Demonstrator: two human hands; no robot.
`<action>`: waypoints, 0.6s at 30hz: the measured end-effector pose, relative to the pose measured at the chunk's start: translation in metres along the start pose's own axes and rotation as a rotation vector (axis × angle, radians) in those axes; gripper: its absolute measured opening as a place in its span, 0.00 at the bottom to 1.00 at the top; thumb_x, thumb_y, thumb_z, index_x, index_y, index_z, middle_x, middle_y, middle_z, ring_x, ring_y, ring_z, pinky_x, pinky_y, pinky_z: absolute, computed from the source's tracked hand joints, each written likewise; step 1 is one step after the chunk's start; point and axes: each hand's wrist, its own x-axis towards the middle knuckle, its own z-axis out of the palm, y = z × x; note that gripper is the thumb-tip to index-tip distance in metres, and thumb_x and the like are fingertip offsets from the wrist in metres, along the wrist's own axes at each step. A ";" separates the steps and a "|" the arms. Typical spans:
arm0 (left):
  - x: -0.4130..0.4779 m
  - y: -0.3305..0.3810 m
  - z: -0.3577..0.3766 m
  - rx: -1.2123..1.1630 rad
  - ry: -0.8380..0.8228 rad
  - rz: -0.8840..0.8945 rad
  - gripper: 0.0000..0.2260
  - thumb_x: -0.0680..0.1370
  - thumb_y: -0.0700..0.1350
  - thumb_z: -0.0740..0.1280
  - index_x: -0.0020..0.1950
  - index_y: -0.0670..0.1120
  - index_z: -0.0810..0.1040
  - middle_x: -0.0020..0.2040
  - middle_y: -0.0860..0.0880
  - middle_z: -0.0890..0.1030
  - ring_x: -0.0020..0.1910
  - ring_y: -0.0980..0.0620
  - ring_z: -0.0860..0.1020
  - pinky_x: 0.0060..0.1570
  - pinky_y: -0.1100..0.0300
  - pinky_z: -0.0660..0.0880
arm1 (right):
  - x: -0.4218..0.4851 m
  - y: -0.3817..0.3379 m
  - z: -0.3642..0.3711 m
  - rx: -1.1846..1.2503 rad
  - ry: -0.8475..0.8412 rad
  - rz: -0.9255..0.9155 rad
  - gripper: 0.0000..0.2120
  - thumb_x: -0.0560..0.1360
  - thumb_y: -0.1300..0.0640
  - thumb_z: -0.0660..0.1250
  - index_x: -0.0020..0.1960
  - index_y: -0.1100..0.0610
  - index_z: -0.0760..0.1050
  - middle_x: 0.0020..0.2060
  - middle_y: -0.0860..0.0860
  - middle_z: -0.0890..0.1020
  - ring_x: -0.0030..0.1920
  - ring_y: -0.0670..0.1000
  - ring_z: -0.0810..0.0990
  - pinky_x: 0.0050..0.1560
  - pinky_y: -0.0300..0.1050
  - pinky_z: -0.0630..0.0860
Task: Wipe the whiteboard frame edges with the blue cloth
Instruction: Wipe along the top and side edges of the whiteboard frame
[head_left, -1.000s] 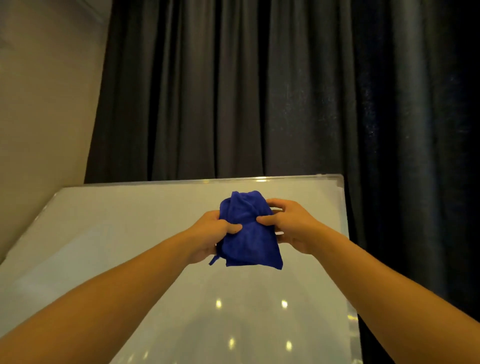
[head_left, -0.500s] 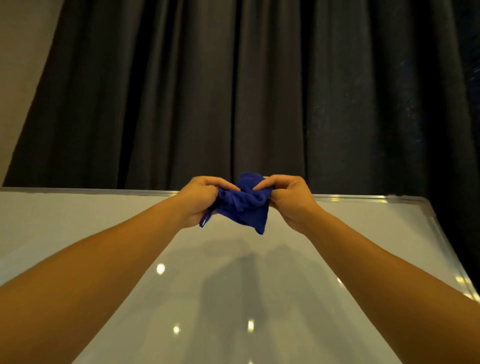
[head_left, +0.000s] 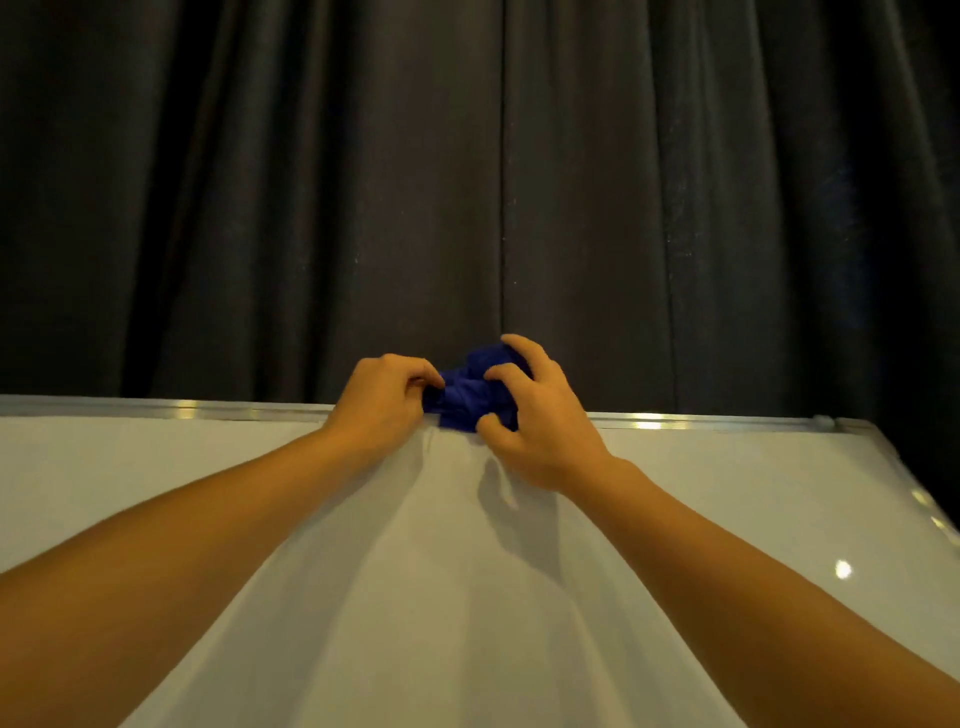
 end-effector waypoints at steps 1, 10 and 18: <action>-0.007 -0.003 0.002 0.113 -0.014 0.086 0.13 0.76 0.37 0.62 0.52 0.48 0.83 0.48 0.46 0.84 0.47 0.44 0.80 0.47 0.54 0.76 | -0.004 -0.003 0.007 -0.032 -0.026 -0.008 0.26 0.72 0.51 0.67 0.70 0.54 0.71 0.76 0.54 0.60 0.72 0.57 0.62 0.66 0.45 0.62; -0.028 -0.029 0.016 0.470 -0.033 0.110 0.28 0.78 0.60 0.55 0.72 0.44 0.68 0.66 0.43 0.76 0.61 0.42 0.74 0.59 0.46 0.70 | -0.009 0.029 0.013 -0.216 -0.043 -0.080 0.21 0.79 0.63 0.65 0.72 0.57 0.71 0.76 0.59 0.64 0.74 0.64 0.64 0.74 0.52 0.60; -0.036 -0.041 0.030 0.637 -0.132 -0.020 0.54 0.62 0.82 0.36 0.80 0.51 0.45 0.81 0.45 0.52 0.78 0.40 0.54 0.73 0.35 0.47 | -0.024 0.006 0.056 -0.200 -0.030 -0.071 0.25 0.83 0.47 0.56 0.78 0.46 0.56 0.81 0.50 0.46 0.79 0.59 0.41 0.74 0.55 0.58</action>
